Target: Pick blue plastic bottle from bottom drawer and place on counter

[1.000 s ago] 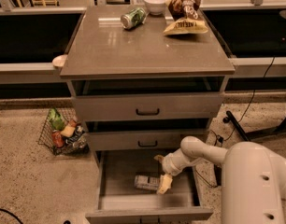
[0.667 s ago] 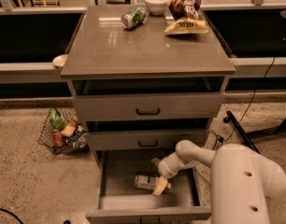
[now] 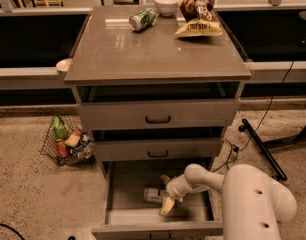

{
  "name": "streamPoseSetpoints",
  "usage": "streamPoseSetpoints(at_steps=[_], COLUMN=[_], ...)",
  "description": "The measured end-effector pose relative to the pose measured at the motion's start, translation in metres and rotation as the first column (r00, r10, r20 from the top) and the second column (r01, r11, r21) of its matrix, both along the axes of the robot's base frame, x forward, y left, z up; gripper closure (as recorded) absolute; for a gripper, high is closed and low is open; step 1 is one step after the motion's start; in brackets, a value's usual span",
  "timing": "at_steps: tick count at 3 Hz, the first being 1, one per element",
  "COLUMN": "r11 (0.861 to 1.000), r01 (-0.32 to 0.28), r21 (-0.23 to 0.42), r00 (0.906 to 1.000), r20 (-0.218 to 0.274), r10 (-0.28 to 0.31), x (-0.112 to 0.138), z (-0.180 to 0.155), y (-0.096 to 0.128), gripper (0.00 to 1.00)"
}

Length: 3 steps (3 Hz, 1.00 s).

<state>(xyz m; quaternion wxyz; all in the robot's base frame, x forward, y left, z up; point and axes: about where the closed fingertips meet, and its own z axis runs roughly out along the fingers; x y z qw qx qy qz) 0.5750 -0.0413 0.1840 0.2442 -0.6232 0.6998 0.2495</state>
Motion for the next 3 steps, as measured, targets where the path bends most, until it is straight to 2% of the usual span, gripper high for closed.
streamPoseSetpoints(at_steps=[1,2,3], r11=[1.000,1.000,1.000], r01=[0.016,0.023,0.029], r21=[0.006,0.001,-0.003], r00=[0.9994,0.9988,0.9986], r20=[0.029,0.042,0.043], r10=[-0.016,-0.023,-0.029], x=[0.005,0.008,0.010], z=[-0.018,-0.033,-0.047], y=[0.001,0.001,0.000], gripper=[0.00,0.09,0.27])
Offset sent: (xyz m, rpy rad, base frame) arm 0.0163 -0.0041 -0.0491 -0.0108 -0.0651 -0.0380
